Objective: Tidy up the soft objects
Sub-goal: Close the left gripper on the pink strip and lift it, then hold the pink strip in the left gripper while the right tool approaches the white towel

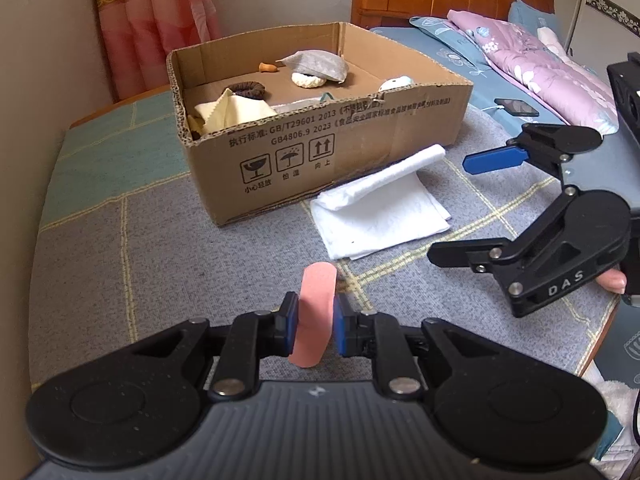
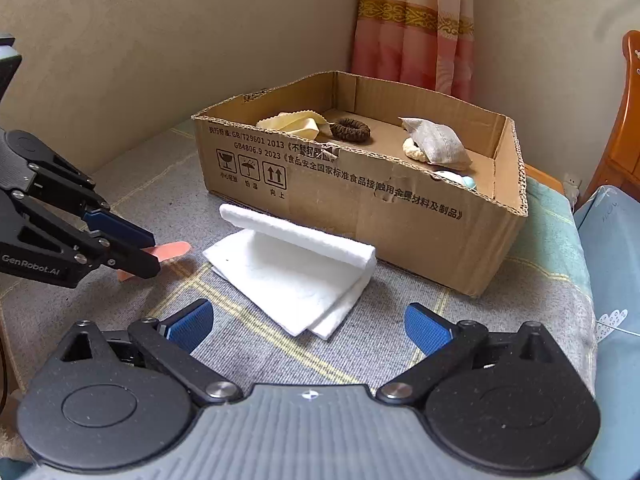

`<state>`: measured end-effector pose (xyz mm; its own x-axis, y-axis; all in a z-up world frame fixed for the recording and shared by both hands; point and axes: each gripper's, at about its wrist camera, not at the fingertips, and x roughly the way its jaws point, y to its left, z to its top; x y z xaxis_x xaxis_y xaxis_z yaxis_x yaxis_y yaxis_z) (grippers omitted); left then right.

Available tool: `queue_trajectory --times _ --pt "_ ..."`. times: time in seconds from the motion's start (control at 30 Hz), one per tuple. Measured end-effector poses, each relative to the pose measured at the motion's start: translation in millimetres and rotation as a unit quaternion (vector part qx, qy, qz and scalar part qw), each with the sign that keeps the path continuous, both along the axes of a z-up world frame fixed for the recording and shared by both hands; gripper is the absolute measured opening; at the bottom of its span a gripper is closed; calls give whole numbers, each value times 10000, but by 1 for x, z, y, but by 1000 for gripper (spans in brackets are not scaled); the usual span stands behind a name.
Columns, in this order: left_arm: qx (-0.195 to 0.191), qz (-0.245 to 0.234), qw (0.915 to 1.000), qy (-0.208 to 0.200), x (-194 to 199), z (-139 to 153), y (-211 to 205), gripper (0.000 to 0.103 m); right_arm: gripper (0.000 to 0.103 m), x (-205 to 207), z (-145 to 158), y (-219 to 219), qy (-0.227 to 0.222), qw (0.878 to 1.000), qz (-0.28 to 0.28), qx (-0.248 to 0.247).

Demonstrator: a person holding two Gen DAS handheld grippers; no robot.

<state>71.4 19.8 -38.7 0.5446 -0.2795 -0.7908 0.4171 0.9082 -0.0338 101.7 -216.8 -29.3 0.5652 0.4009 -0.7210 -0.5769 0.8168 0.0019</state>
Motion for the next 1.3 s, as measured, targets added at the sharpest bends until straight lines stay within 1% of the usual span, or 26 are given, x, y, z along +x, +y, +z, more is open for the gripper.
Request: queue_trajectory --times 0.07,0.13,0.27,0.37,0.47,0.6,0.63,0.73,0.8,0.93,1.03,1.07,1.1,1.13,1.17,1.27,1.3 --pt "-6 7 10000 -20 -1 1 2 17 103 4 -2 4 -17 9999 -63 -90" --pt "-26 24 10000 -38 -1 2 6 17 103 5 -1 9 -155 9995 -66 -253" --pt "-111 76 9999 -88 0 4 12 17 103 0 10 21 -549 9968 201 -541" --pt "-144 104 9998 -99 2 4 14 17 103 1 13 33 -691 9944 446 -665" --pt "-210 133 9996 -105 3 4 16 17 102 3 7 48 -850 9886 696 -1026" --pt "-282 89 9995 -133 2 5 16 17 100 3 -5 58 -1051 9762 844 -1699" --pt "-295 88 9994 -138 2 5 17 17 99 2 -6 58 -1059 9739 883 -1801" --pt "-318 92 9994 -136 3 5 17 17 95 2 -6 57 -1001 9749 948 -1749" --pt "-321 109 9993 -132 3 6 18 17 88 4 -7 59 -983 9761 973 -1676" --pt "-333 138 9993 -134 3 7 19 17 83 7 -8 67 -979 9779 1023 -1538" --pt "-330 142 9993 -138 3 7 19 17 70 10 -8 69 -900 9806 1044 -1396" --pt "-330 140 9993 -141 3 7 19 17 61 9 -7 69 -846 9820 1040 -1331" --pt "-331 134 9993 -142 2 7 19 17 49 9 -6 68 -804 9833 1034 -1263" --pt "-331 121 9993 -142 2 7 18 17 41 9 -6 68 -795 9842 1000 -1229" --pt "-324 112 9993 -150 2 8 18 17 30 9 -6 68 -794 9844 935 -1258" --pt "-311 106 9993 -160 2 9 17 17 31 9 -6 68 -752 9853 838 -1286" --pt "-306 117 9993 -164 2 9 18 17 39 8 -6 68 -750 9856 802 -1284"
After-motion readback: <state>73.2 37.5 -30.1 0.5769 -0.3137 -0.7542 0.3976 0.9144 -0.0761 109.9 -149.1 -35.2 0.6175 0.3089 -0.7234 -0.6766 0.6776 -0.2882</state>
